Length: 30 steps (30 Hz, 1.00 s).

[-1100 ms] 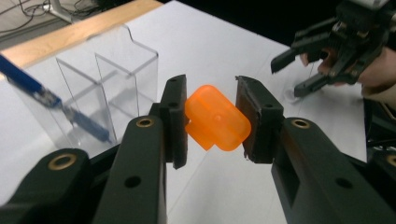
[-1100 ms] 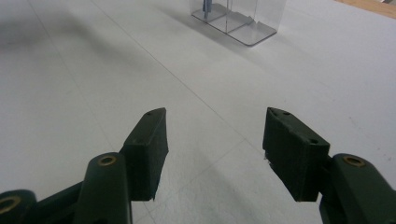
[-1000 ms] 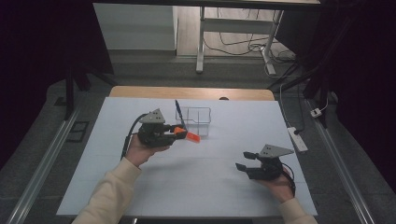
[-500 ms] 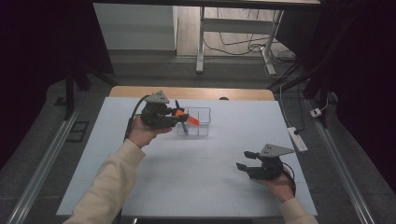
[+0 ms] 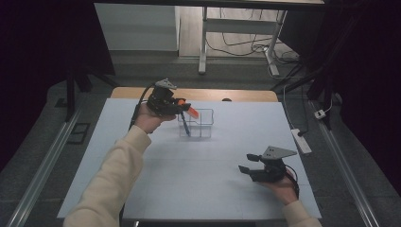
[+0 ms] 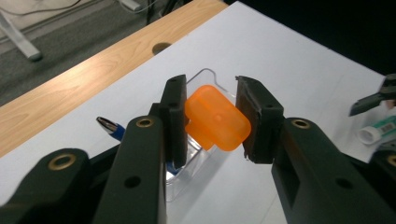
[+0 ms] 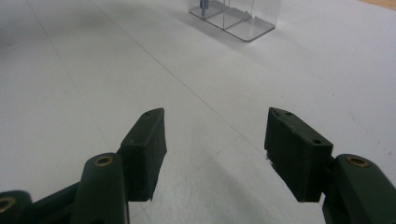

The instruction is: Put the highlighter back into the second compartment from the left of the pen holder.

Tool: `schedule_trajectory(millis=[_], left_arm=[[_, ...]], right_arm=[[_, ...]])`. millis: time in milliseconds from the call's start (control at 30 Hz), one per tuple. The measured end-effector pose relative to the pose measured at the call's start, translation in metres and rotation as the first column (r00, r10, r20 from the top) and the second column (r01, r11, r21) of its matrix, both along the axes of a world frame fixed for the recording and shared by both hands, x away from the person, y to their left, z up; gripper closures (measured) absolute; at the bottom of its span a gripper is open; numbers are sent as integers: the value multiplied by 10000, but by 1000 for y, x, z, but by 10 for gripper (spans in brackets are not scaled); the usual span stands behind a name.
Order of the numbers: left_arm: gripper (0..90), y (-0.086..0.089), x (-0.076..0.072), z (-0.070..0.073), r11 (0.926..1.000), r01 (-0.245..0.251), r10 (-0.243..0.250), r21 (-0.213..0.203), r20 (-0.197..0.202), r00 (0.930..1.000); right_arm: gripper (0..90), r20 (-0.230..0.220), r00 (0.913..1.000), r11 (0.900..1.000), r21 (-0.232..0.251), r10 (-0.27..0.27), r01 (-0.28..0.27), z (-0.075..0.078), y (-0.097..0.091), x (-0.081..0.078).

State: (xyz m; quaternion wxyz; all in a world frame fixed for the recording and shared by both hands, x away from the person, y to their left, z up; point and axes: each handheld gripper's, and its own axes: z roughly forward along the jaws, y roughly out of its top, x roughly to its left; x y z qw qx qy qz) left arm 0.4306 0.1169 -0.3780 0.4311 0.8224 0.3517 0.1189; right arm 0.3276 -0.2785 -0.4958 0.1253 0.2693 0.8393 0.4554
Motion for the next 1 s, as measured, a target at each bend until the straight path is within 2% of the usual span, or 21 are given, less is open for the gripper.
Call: schedule_trajectory(millis=[367, 500, 567, 600, 667, 700, 800, 1000], left_arm=[[652, -9, 12, -6, 9988, -203, 211, 443, -175, 9996], [651, -11, 17, -10, 9988, -186, 200, 456, -315, 9993], [644, -12, 18, -13, 9989, -208, 219, 414, -253, 9994], [602, -14, 18, -14, 9990, -341, 343, 297, -74, 9994], [407, -16, 18, -15, 9993, -353, 353, 129, -15, 9994], [367, -16, 17, -15, 9994, -351, 350, 81, 117, 9993], [341, -16, 12, -14, 9992, -269, 276, -306, 222, 9994], [340, -10, -5, -15, 9995, 199, -187, -253, 459, 9988]], right_arm=[[378, -45, 10000, 10000, -31, 49, -49, -2, 1, 0], [378, -28, 10000, 10000, -77, 57, -57, -2, 1, 0], [377, -60, 10000, 10000, -46, 39, -40, -2, 2, 1], [376, -72, 10000, 10000, -55, 41, -41, -2, 2, 1], [376, -78, 10000, 9999, -91, 49, -50, -3, 2, 1], [375, -69, 10000, 9999, -118, 51, -52, -3, 2, 1], [375, -28, 10000, 9998, -172, 25, -26, -2, 2, 1], [375, -27, 10000, 9999, -117, -71, 71, -2, -1, 1]])
